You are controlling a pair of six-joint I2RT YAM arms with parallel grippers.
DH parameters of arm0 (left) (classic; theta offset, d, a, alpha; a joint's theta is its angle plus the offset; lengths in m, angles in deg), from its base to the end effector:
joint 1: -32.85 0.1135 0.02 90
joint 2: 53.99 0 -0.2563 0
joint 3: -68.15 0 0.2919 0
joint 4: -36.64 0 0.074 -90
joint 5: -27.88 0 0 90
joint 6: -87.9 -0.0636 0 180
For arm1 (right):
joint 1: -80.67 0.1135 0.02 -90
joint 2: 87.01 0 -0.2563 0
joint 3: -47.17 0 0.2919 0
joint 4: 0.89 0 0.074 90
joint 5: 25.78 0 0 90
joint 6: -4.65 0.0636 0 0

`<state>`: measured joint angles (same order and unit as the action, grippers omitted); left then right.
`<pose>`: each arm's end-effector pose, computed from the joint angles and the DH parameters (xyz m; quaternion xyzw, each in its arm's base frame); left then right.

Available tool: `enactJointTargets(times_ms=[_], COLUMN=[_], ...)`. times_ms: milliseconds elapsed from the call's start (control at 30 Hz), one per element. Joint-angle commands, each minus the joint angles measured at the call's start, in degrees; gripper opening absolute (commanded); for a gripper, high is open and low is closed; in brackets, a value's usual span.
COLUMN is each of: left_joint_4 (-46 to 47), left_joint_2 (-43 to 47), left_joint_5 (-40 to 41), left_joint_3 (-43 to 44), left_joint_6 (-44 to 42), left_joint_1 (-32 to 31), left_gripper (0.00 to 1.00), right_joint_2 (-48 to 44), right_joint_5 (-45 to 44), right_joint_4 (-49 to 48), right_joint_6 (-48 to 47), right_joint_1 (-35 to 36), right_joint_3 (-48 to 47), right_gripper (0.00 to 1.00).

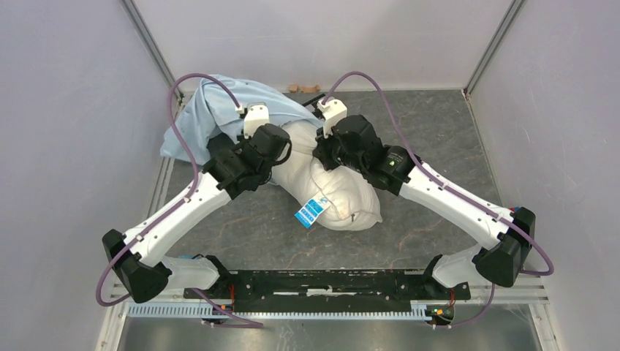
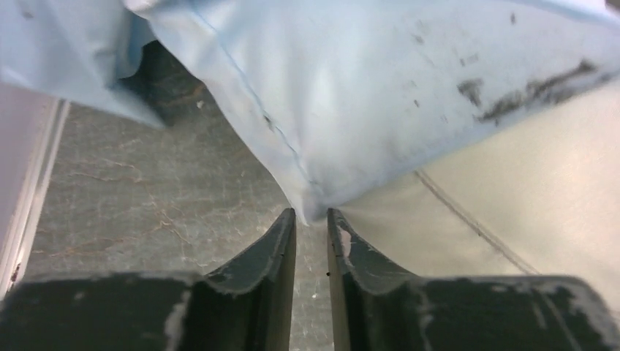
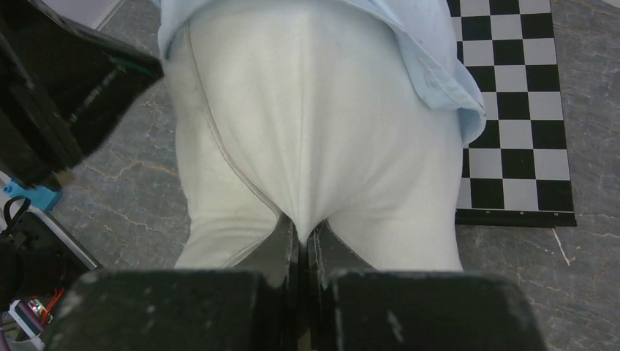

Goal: Put the pillow into the pillowcase

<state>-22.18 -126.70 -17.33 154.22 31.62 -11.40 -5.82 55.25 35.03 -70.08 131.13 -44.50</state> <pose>0.2543 -0.1852 0.3408 -0.0653 0.8653 0.0536 0.4942 0.2568 0.2955 0.3611 -0.2150 0.8161 0.2334 0.4831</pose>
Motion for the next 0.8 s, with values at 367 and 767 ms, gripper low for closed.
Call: enactJointTargets(times_ms=[367, 767], left_joint_4=[3.1, 2.04], left_joint_2=[1.97, 6.35], left_joint_5=[-7.05, -11.12], left_joint_3=[1.9, -4.93], left_joint_6=[-4.59, 0.41], left_joint_1=[4.43, 0.39], left_gripper=[0.6, 0.6], right_joint_2=[-4.28, -3.88], right_joint_5=[-2.47, -2.87], right_joint_4=[-6.95, -7.4], right_joint_6=[0.24, 0.16], right_joint_1=[-0.17, -0.31], right_joint_3=[-1.14, -1.23], right_gripper=[0.0, 0.0])
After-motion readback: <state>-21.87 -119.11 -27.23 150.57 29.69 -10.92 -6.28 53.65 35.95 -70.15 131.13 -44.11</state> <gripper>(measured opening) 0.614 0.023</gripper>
